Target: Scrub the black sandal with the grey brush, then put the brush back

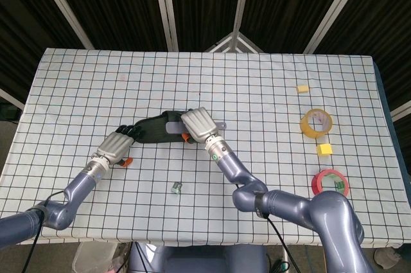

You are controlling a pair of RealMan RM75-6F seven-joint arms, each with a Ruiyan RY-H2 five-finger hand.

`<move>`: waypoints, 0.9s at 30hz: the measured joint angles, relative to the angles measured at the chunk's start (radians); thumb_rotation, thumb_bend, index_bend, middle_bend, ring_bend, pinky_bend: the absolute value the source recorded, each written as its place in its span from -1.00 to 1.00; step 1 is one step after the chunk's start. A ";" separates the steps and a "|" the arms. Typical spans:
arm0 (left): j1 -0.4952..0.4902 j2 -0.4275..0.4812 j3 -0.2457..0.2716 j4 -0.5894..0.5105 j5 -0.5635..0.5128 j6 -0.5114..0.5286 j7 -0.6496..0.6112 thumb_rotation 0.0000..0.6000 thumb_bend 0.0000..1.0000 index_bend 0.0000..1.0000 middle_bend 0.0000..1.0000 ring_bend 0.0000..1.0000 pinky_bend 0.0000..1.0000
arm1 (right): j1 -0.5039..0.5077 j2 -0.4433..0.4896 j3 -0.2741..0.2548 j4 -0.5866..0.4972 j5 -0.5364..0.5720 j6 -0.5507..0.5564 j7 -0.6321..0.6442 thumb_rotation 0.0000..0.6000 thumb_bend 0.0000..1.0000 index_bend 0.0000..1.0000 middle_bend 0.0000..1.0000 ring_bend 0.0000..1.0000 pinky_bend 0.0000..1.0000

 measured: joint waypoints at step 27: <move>-0.006 0.009 0.015 -0.023 -0.060 0.015 0.050 0.99 -0.04 -1.00 -0.96 -0.98 -0.95 | -0.043 -0.008 -0.018 0.073 0.036 0.007 -0.053 1.00 -0.06 0.45 0.22 0.07 0.14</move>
